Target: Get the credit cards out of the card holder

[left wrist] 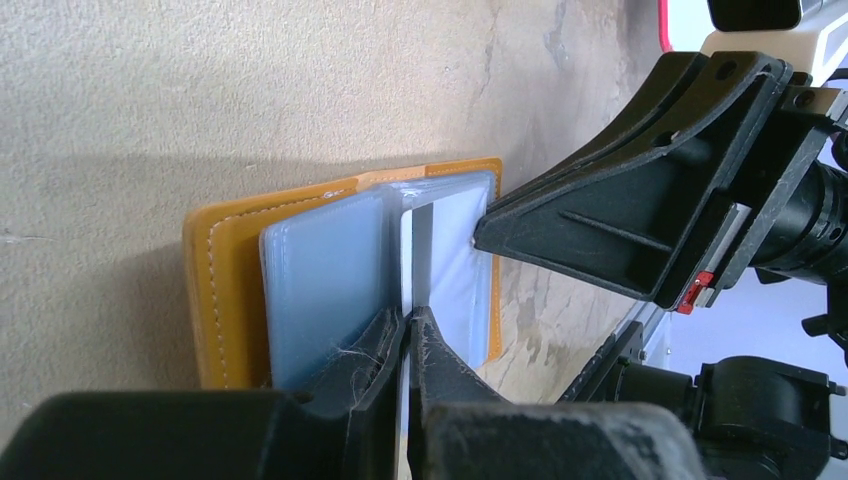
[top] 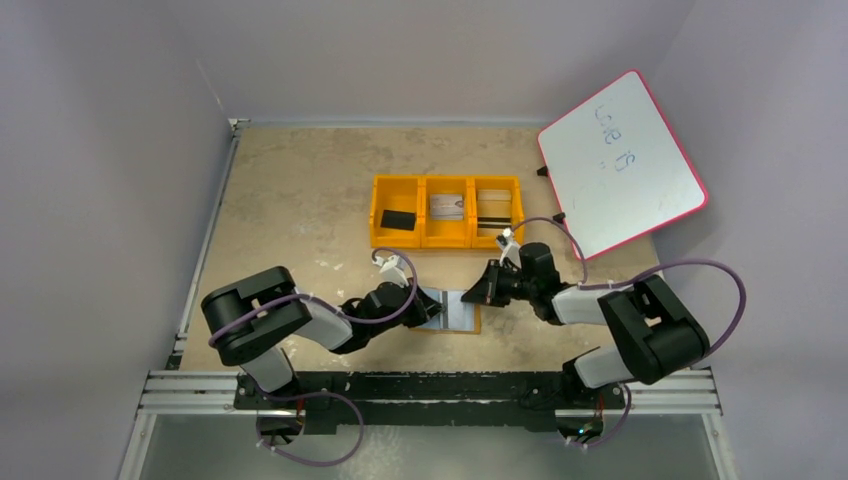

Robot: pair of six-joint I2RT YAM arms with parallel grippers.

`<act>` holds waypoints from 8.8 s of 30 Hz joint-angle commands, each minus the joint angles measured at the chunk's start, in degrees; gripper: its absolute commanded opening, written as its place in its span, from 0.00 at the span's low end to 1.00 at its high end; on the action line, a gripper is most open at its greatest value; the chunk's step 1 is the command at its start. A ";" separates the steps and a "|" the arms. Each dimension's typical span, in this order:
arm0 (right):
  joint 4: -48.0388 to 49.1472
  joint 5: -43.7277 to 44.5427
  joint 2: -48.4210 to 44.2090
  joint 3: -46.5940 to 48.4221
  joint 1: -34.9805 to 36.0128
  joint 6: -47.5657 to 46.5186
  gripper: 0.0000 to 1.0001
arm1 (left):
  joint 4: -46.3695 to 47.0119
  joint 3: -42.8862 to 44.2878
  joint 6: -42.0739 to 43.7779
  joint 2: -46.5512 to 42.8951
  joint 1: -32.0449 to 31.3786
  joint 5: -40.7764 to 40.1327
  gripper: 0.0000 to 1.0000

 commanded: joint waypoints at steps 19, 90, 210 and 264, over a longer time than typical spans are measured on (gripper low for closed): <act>-0.13 -1.91 2.47 1.54 -0.07 -2.07 0.08 | -5.21 0.26 3.58 -2.17 0.35 -2.61 0.03; -9.85 13.50 -5.38 3.70 6.14 -1.94 0.34 | 5.89 -4.27 -2.26 0.63 0.11 -1.24 0.00; -20.90 20.56 0.20 6.83 12.66 0.80 0.00 | -6.30 -3.66 0.91 -9.70 -1.15 -4.83 0.05; -17.47 13.58 -6.99 8.73 12.86 -0.65 0.09 | -10.34 -3.17 2.22 -10.69 -1.06 -6.15 0.00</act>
